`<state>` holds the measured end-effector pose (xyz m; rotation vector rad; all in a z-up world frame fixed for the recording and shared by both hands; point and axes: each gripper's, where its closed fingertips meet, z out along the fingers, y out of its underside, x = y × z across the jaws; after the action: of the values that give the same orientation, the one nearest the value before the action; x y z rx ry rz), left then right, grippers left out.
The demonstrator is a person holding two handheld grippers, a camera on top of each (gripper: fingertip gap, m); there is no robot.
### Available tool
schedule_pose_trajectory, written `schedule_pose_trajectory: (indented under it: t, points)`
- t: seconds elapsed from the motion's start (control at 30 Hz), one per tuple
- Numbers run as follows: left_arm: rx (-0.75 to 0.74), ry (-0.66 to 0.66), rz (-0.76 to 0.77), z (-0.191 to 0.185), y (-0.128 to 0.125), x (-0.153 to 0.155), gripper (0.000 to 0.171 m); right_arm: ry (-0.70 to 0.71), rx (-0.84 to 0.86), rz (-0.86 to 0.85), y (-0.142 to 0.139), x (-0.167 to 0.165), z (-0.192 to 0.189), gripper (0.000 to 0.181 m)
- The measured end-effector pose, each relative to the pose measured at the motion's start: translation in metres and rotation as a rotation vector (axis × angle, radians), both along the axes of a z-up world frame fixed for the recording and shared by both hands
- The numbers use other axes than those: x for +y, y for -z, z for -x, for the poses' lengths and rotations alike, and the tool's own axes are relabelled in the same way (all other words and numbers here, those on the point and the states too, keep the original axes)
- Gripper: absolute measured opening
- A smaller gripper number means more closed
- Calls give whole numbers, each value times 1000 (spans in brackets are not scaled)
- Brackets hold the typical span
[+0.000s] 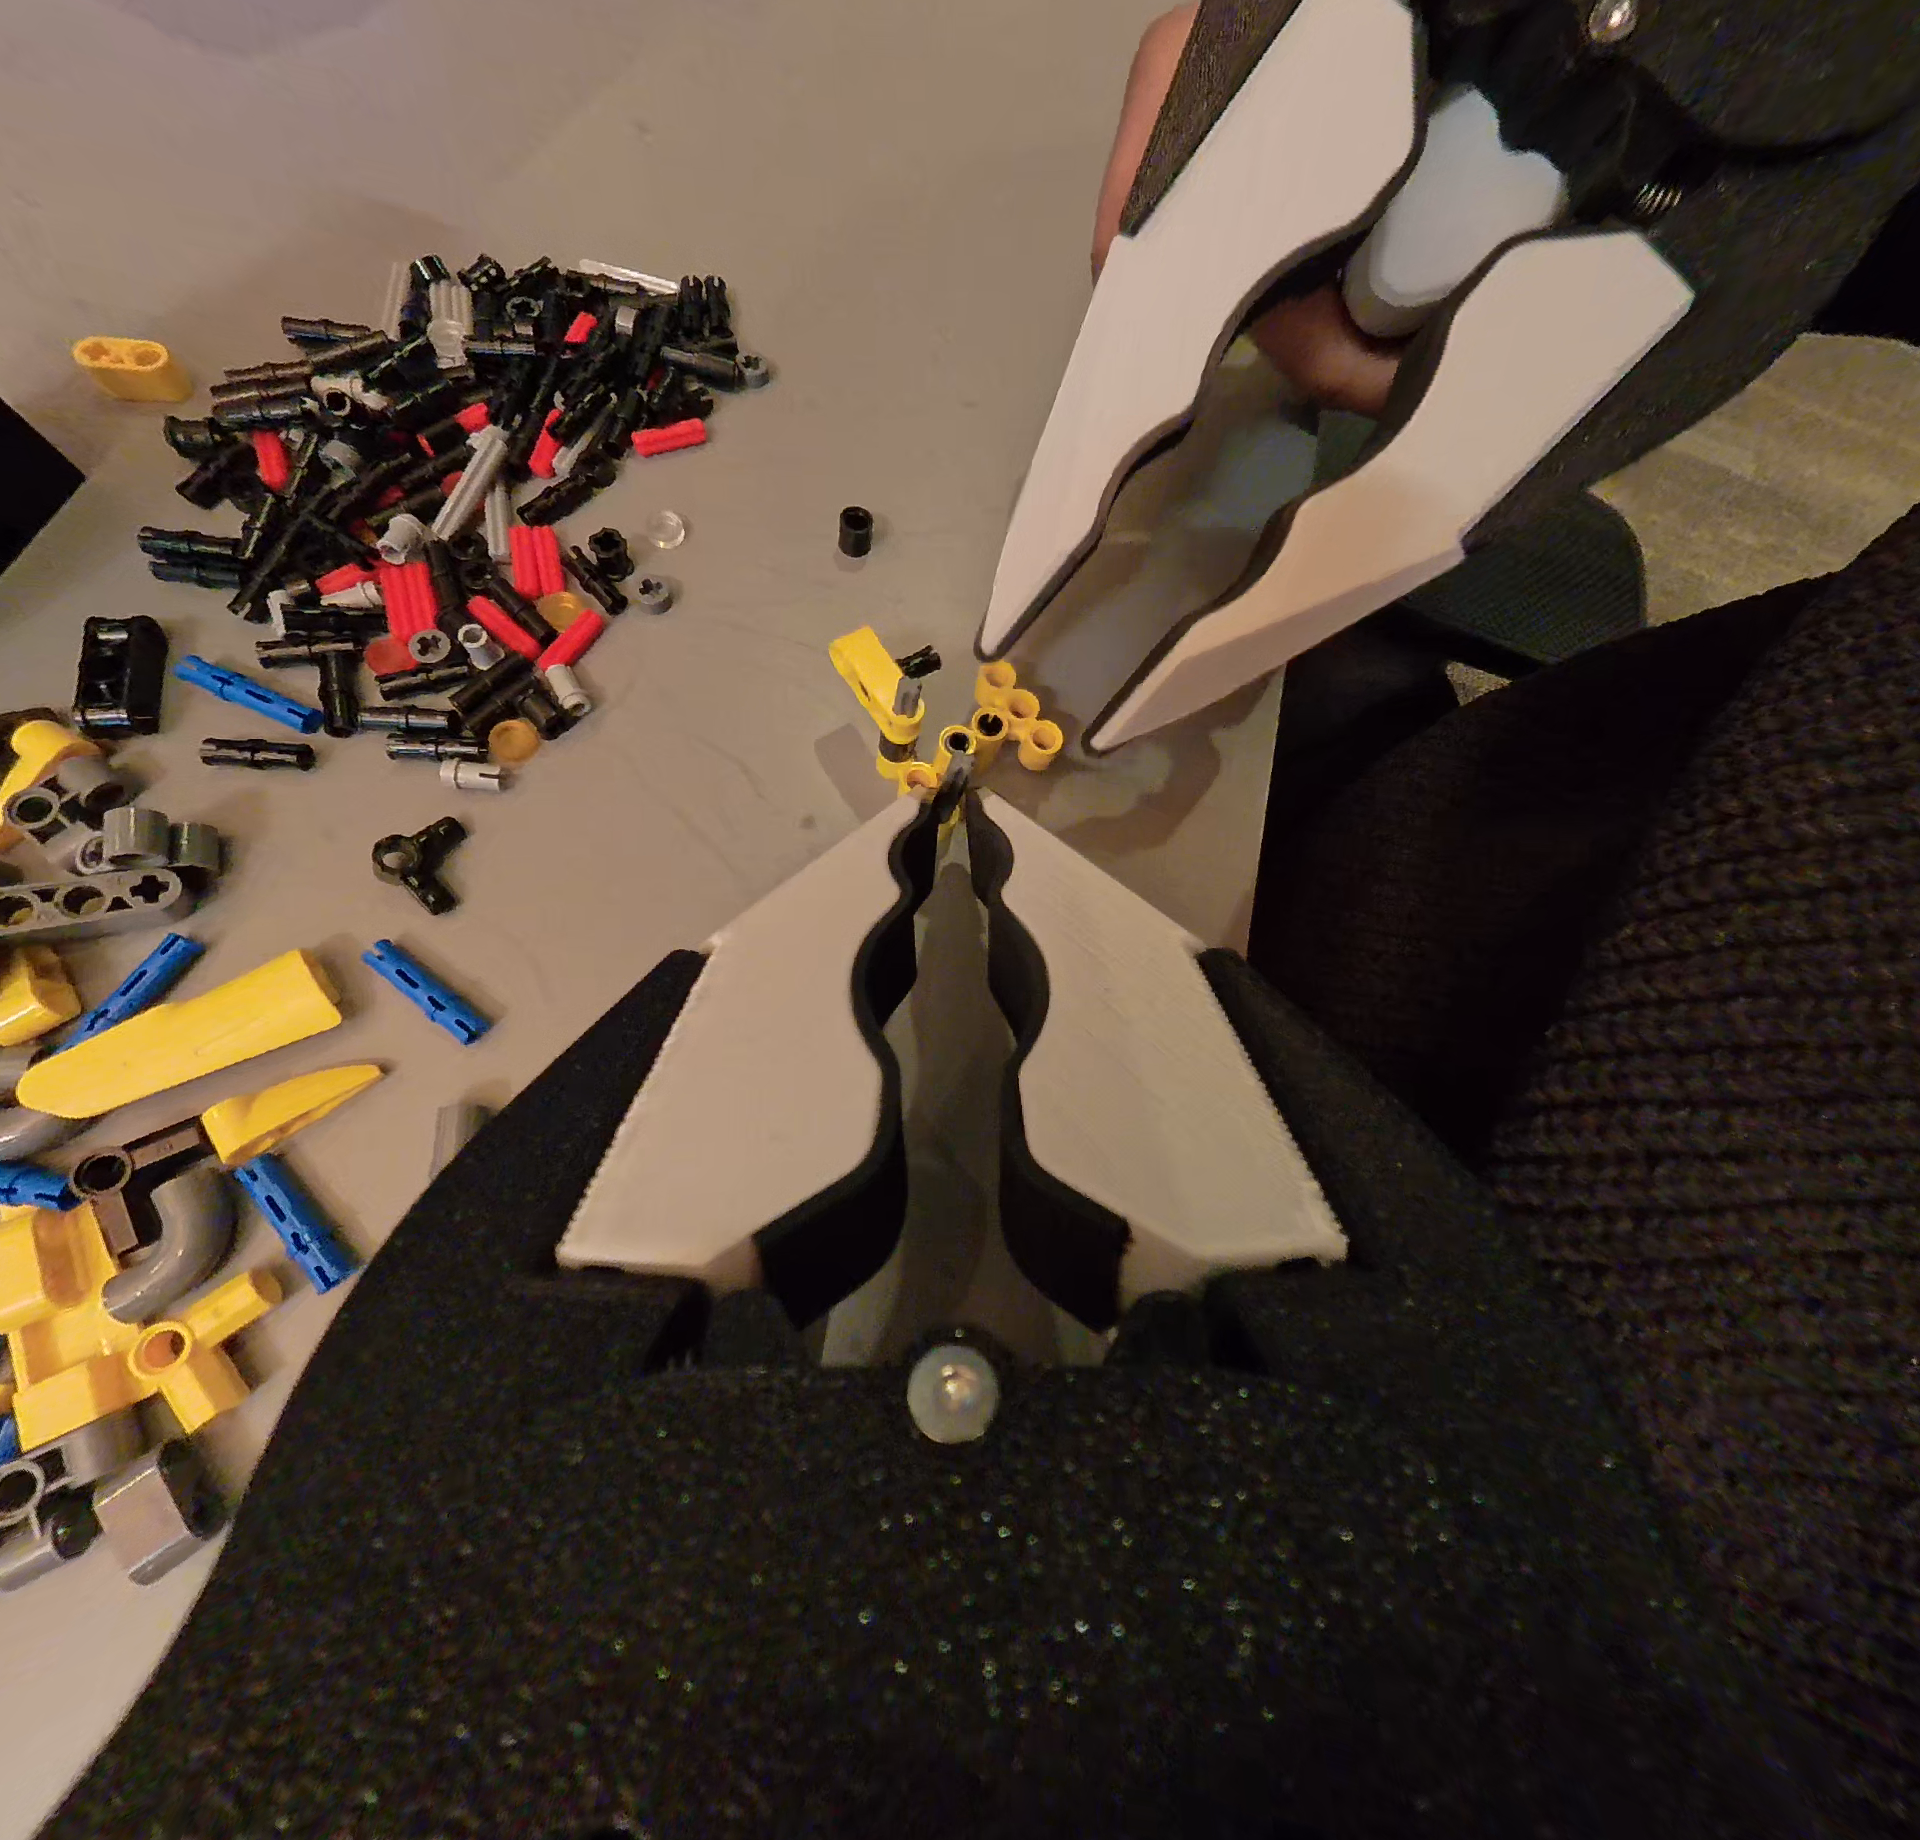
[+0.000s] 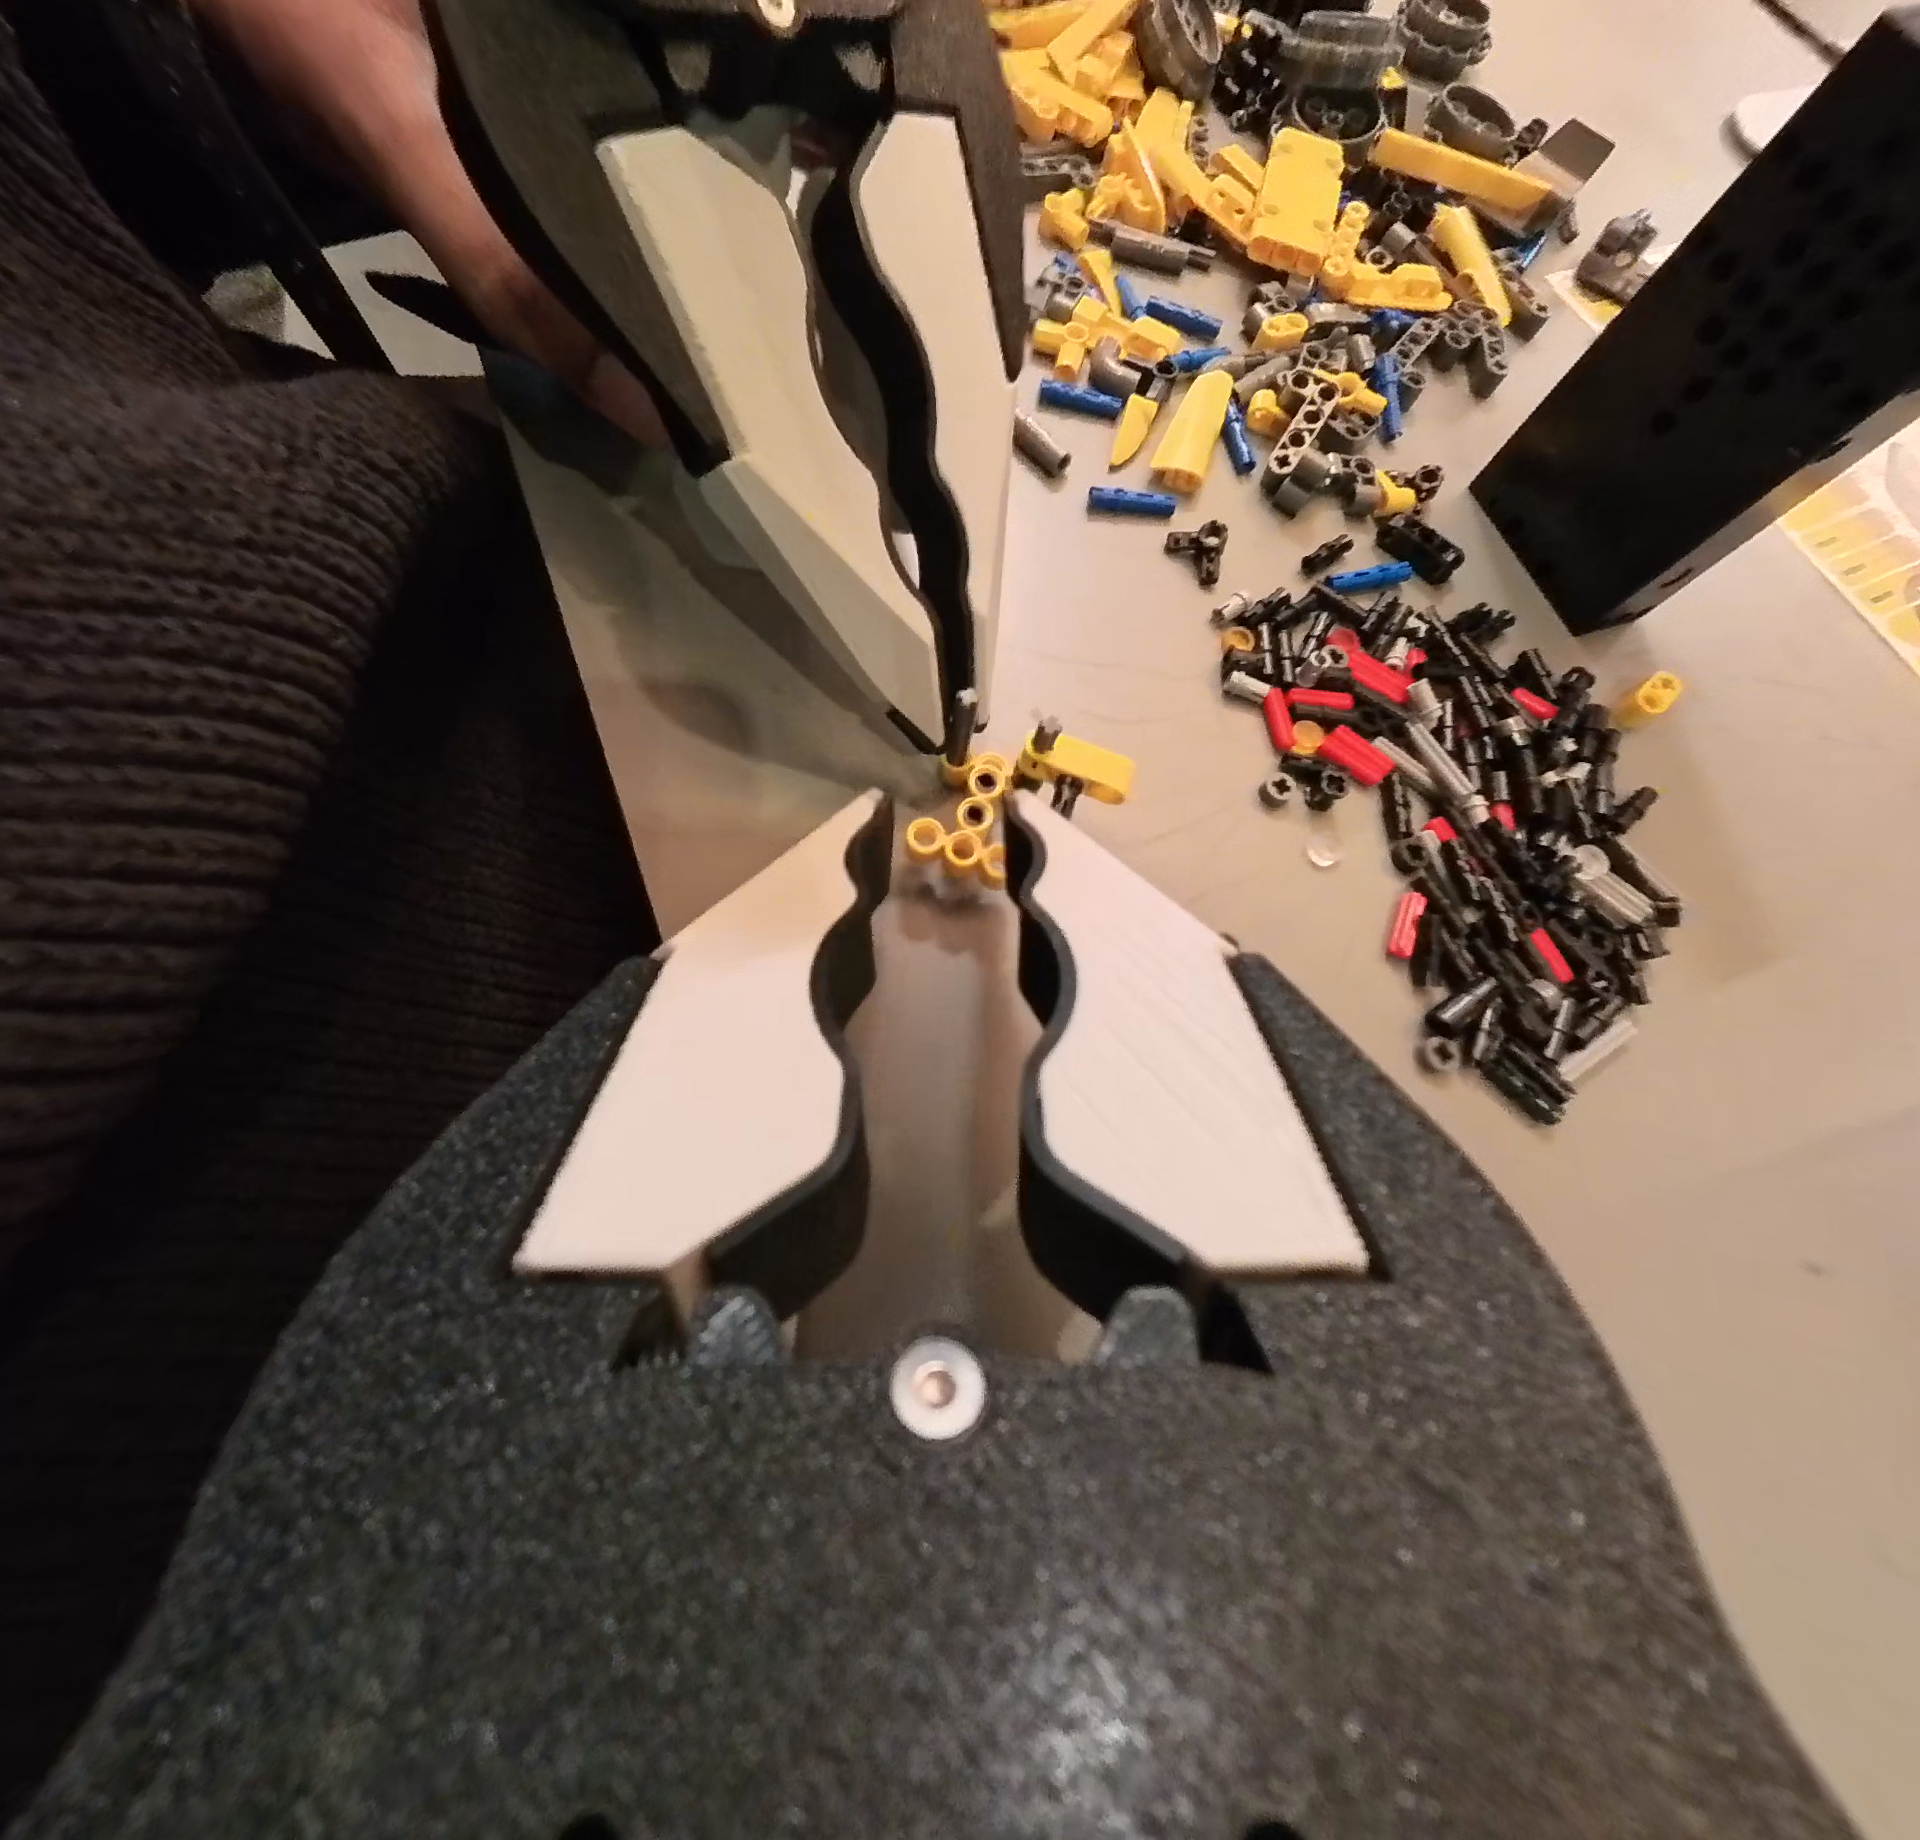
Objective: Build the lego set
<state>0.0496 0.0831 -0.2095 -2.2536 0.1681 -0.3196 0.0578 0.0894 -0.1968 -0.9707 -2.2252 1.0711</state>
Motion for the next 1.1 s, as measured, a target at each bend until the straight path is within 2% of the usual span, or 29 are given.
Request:
schedule_pose_trajectory:
  t: [0.17,0.27,0.37,0.6,0.83,0.97,1.1]
  points:
    - [-1,-3,-4,0,-1,0,5,101,37,71,-14,22,10,20]
    - [0,-4,-6,0,-1,-1,5,237,4,73,-8,50,20,17]
    - [1,-5,-6,1,-1,-1,5,296,-28,81,0,63,23,17]
    - [-3,-6,-4,0,-1,-2,5,304,-81,46,16,64,24,17]
    - [-2,-6,-9,0,-2,-2,5,296,-106,46,20,63,24,17]
    - [-8,-7,-13,0,-2,-2,5,306,-111,18,23,65,25,8]
    - [-4,-4,-9,0,-2,-2,5,300,-94,21,19,63,26,7]
